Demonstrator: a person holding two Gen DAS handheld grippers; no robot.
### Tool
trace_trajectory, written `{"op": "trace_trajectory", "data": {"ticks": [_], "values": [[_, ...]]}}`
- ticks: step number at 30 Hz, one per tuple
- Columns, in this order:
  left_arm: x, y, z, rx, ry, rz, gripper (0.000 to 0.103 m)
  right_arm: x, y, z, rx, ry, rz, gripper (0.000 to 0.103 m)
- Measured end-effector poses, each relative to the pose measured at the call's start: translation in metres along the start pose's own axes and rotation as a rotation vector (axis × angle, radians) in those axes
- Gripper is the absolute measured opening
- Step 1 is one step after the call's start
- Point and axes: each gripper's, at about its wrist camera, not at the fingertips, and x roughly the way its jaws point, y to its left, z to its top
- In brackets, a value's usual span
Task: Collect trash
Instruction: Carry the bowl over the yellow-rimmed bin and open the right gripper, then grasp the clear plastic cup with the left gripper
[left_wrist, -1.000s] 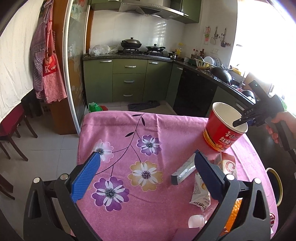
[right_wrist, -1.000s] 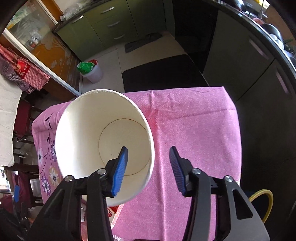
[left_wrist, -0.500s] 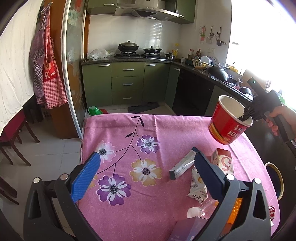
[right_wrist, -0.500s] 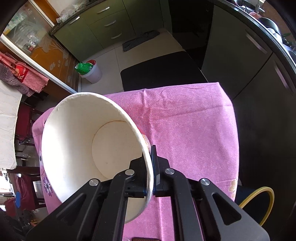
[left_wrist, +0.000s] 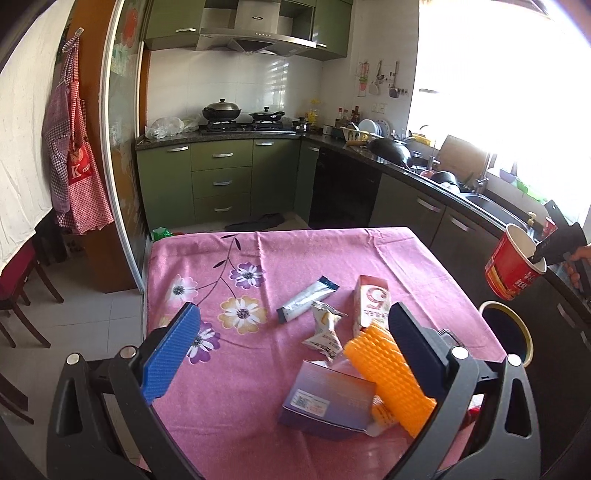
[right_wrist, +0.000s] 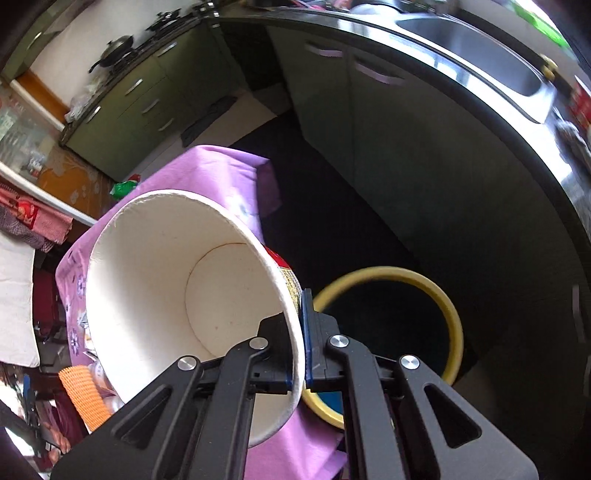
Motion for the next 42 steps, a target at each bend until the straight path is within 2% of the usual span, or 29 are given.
{"op": "trace_trajectory", "data": {"ticks": [3,6,15,16,18,19,20,21,25,29,35,39,42], "values": [[-0.009,-0.017,-0.008,0.021,0.010,-0.025,0.097,0.019,-0.055,-0.018,0.069,0.037,-0.039,0.005],[-0.014,-0.030,-0.016,0.030,0.031,-0.046,0.097,0.048,-0.090,-0.032,0.116,0.083,-0.039,0.005],[-0.017,-0.049,-0.023,0.056,0.068,-0.037,0.097,0.148,-0.123,-0.058,0.175,0.179,-0.052,0.005],[-0.017,-0.050,-0.023,0.062,0.071,-0.034,0.097,0.155,-0.125,-0.059,0.179,0.182,-0.055,0.006],[-0.017,-0.052,-0.023,0.071,0.078,-0.028,0.097,0.165,-0.124,-0.059,0.176,0.184,-0.066,0.016],[-0.017,-0.054,-0.023,0.075,0.080,-0.025,0.097,0.167,-0.122,-0.059,0.168,0.179,-0.087,0.031],[-0.017,-0.055,-0.023,0.079,0.082,-0.024,0.097,0.167,-0.119,-0.059,0.155,0.176,-0.105,0.036],[-0.016,-0.057,-0.023,0.083,0.082,-0.025,0.097,0.168,-0.121,-0.061,0.147,0.173,-0.117,0.036],[-0.016,-0.063,-0.023,0.093,0.085,-0.037,0.097,0.145,-0.107,-0.059,0.105,0.118,-0.149,0.036],[-0.014,-0.067,-0.025,0.104,0.102,-0.044,0.097,0.102,-0.085,-0.066,0.056,0.028,-0.089,0.036],[-0.016,-0.068,-0.040,0.122,0.189,-0.113,0.097,0.036,-0.045,-0.112,-0.050,-0.074,0.016,0.038],[-0.021,-0.071,-0.064,0.140,0.258,-0.154,0.097,0.021,-0.015,-0.127,-0.109,-0.103,0.071,0.038],[-0.029,-0.079,-0.083,0.185,0.262,-0.166,0.097,0.012,-0.003,-0.142,-0.145,-0.114,0.104,0.038]]}}
